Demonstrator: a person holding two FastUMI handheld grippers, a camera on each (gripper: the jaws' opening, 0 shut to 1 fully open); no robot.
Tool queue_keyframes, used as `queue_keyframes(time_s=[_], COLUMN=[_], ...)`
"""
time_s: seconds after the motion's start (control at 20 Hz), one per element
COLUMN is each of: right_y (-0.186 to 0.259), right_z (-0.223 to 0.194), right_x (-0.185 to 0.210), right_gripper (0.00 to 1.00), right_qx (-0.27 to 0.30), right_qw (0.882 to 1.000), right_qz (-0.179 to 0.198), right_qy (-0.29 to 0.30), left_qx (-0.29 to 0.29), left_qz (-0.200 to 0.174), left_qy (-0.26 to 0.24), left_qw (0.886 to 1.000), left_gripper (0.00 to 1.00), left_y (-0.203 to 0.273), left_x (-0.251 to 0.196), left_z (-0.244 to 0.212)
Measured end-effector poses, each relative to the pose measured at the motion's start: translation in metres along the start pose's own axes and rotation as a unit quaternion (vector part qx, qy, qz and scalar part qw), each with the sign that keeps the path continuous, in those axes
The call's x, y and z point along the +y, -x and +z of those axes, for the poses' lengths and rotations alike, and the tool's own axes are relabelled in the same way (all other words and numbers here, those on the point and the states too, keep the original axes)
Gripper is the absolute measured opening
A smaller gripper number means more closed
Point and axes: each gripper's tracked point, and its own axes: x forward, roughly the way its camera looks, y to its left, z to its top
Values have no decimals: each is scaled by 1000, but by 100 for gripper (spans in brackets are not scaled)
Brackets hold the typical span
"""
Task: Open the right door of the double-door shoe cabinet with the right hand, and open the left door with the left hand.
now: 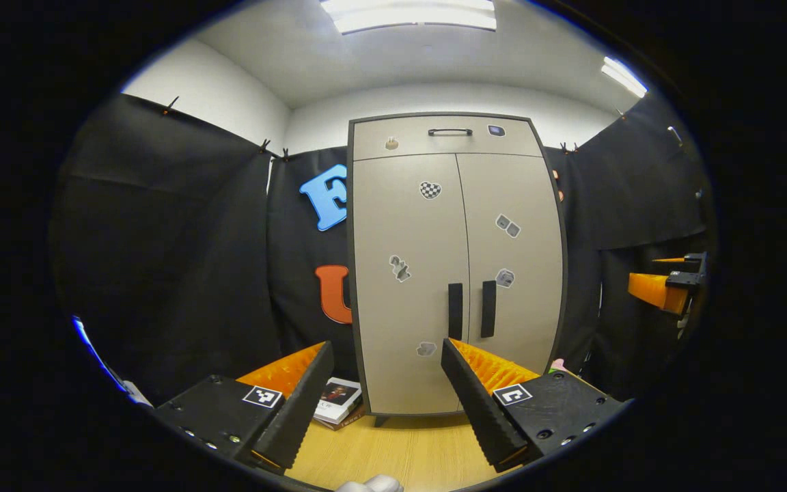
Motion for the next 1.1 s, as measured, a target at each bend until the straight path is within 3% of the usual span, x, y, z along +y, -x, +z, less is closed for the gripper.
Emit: queue_keyframes(time_s=[0.6,0.8,1.1], right_y=[-9,-39,-113], right_z=[-6,-15,-34], right_x=[-2,18,76], right_gripper=[100,100,100], right_qx=[4,5,23], right_qw=[1000,1000,1000], right_qz=[-20,-25,-3], right_qy=[6,1,-16], left_qx=[7,13,22], left_qz=[-1,-2,27], left_qy=[-5,-10,-11], left_qw=[1000,1000,999], left_gripper=[96,96,96], left_y=[-3,0,7], left_x=[9,19,46], left_z=[-4,-12,-20])
